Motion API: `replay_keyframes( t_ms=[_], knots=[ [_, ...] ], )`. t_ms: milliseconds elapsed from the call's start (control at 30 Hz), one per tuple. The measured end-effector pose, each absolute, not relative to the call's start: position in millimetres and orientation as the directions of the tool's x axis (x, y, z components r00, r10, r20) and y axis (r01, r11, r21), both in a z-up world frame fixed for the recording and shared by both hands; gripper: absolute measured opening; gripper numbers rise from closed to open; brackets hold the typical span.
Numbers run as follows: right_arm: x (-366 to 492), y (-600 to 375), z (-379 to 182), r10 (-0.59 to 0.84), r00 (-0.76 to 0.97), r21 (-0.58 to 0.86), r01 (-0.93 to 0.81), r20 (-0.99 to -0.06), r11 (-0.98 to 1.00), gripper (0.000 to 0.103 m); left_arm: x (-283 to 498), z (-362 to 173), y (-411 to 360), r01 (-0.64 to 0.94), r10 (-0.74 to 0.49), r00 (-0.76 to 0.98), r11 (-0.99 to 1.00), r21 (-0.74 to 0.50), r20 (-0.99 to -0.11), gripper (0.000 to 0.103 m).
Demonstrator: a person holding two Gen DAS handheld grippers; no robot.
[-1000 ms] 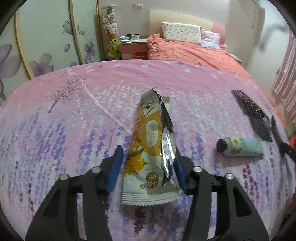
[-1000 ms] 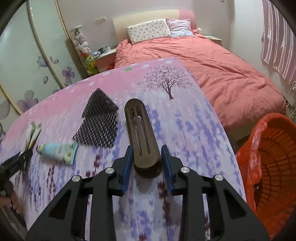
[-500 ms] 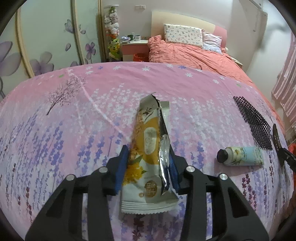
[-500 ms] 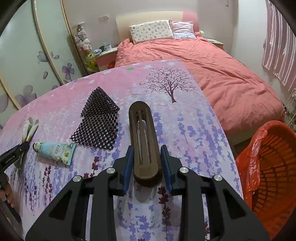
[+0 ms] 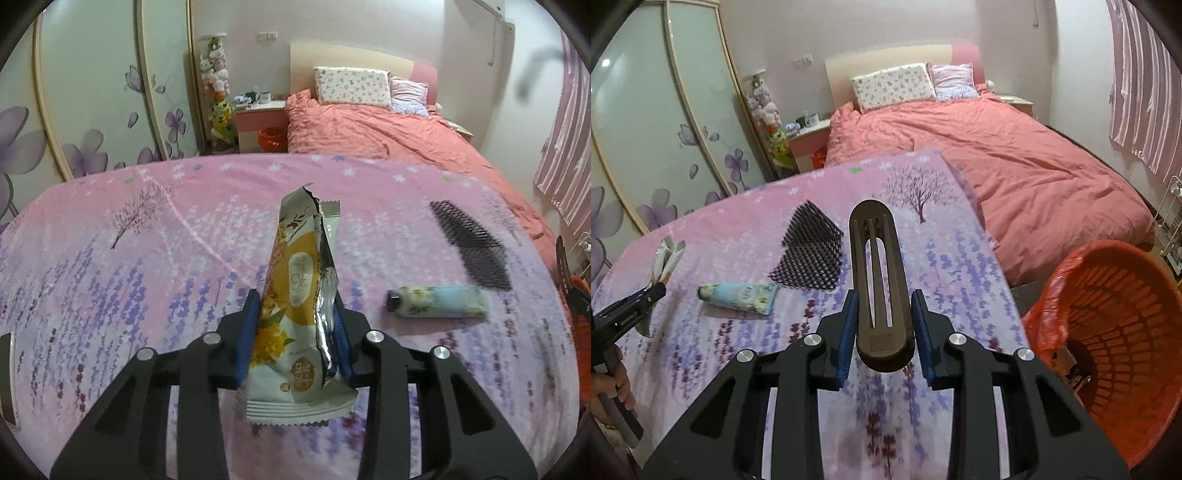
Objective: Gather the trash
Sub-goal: 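Carry the wrapper and comb over the orange basket and open both grippers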
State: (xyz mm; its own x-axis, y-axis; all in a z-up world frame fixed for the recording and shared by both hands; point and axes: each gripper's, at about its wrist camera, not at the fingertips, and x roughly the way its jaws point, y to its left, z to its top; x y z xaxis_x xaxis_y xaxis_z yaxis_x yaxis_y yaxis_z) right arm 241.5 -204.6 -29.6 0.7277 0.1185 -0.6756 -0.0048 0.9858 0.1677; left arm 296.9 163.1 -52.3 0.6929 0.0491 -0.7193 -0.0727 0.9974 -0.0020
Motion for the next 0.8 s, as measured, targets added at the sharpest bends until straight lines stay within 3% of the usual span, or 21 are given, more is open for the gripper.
replay_keyframes(
  t_ms=[467,800],
  knots=[
    [165.3,-245.6,23.5,0.04,0.834,0.158,0.057,-0.55,0.986,0.03,235.9,20.2,77.2,0.092,-0.085,0.779,0.996,-0.021,-0.621,0.037],
    [136.0,-274.1,34.0,-0.023,0.864,0.154,0.117,-0.503,0.981,0.03,208.5,43.6,11.2,0.208,-0.177,0.793,0.978,-0.015,-0.583,0.037]
  ],
)
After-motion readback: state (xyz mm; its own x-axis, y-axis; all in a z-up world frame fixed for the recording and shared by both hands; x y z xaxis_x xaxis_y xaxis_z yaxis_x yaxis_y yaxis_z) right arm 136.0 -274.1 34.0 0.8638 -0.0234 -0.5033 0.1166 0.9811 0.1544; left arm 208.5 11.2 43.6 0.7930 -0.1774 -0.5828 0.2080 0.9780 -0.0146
